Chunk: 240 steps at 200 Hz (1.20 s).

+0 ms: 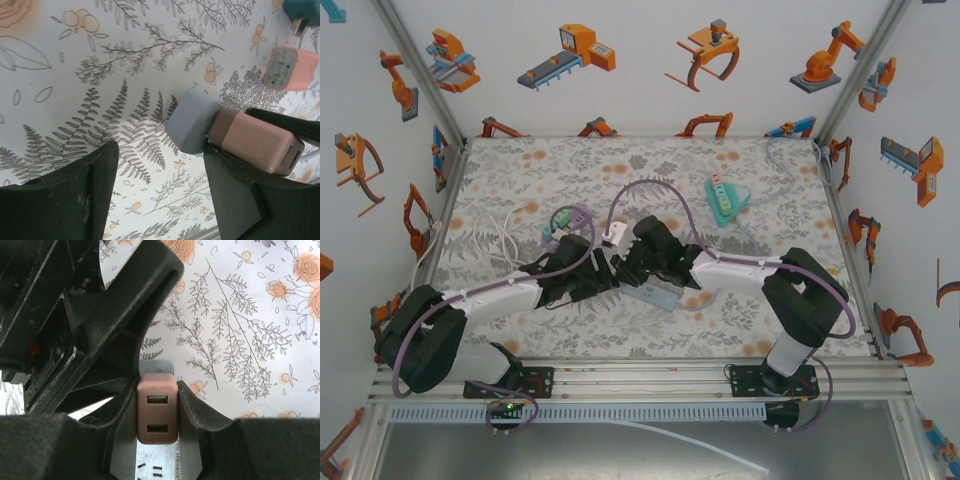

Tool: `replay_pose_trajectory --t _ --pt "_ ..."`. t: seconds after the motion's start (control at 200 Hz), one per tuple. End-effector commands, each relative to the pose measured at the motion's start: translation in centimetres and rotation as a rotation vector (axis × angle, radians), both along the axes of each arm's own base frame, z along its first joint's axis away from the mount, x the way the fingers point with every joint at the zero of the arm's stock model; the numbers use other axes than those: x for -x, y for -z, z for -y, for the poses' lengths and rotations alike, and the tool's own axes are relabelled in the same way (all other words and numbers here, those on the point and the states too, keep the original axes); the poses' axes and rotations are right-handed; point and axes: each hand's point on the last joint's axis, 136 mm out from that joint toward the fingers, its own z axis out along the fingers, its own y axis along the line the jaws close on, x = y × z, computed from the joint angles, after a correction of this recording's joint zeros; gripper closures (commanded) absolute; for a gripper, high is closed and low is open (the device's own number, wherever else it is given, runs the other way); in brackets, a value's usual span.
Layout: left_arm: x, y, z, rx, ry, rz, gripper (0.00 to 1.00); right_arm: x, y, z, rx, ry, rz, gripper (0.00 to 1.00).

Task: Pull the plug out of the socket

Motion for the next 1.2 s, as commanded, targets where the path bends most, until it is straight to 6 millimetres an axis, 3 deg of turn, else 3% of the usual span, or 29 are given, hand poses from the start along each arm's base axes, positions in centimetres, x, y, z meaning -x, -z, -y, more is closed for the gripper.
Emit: replay_pose_trajectory --t 0.0,0.155,0.245,0.386,0.481,0.586,0.771,0.931,1.071,1.197 --pt "0.9 2.9 -2.2 -0.064 -0.015 -0.018 0.32 3.4 -3.1 -3.2 -0.187 -0.144 -0.098 0.92" --pt "1.1 3.7 -1.7 -0.077 0.017 -0.058 0.37 2.6 -3.3 -3.5 -0.199 -0.103 -0.101 0.92" --pt "2.0 5.6 -3.1 -0.152 -0.018 -0.138 0.39 2.2 -3.7 -3.5 -0.190 -0.082 -0.092 0.92" --pt "3.6 8.9 -6.9 -0.339 -0.155 -0.322 0.49 3.8 -5.6 -3.9 -0.252 -0.176 -0.115 0.93" --pt "4.3 10.4 -7.7 -0.342 -0.209 -0.382 0.54 5.1 -6.9 -3.8 -0.292 -0.240 -0.079 0.96" --pt "4.6 11.2 -8.3 -0.341 -0.243 -0.408 0.55 6.2 -6.7 -3.2 -0.228 -0.278 0.092 0.99" --pt "4.9 11.7 -9.7 -0.403 -0.283 -0.438 0.57 4.8 -7.5 -2.4 -0.184 -0.201 0.177 1.00" --pt "4.9 11.9 -10.2 -0.390 -0.301 -0.442 0.58 2.9 -9.1 -1.8 -0.233 -0.057 0.071 1.00" --pt "3.7 10.7 -8.0 -0.281 -0.228 -0.371 0.56 1.3 -11.3 0.2 -0.287 0.087 0.071 1.00" --pt "1.4 7.3 -5.3 -0.151 -0.141 -0.232 0.52 -2.1 -13.2 3.8 -0.358 0.323 -0.034 1.00"
